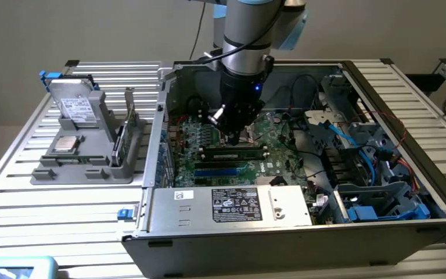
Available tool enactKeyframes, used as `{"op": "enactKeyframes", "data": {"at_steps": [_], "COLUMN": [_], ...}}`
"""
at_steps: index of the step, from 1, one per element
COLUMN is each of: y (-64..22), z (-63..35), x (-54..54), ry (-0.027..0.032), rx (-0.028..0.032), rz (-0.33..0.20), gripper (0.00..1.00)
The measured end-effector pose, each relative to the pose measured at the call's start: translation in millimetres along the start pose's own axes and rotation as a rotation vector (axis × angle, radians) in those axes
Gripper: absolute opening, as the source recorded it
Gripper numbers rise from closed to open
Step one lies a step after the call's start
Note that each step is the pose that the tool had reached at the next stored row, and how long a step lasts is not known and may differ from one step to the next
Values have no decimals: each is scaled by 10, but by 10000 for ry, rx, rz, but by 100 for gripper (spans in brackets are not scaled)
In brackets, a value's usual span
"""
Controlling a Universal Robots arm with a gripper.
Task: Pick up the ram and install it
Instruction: 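Press down the ram until it locks into place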
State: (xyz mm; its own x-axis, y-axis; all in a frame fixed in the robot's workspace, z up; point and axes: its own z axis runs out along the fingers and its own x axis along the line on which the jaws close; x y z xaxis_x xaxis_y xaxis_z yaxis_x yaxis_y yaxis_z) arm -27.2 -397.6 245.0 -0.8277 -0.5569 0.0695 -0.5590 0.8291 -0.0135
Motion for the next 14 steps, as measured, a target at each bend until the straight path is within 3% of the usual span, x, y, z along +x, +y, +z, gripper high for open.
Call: {"op": "enactKeyframes", "data": {"at_steps": [14], "y": [0], "z": [1], "x": [0], "ry": [1], "rx": [-115], "rz": [1905], "gripper": [11]}}
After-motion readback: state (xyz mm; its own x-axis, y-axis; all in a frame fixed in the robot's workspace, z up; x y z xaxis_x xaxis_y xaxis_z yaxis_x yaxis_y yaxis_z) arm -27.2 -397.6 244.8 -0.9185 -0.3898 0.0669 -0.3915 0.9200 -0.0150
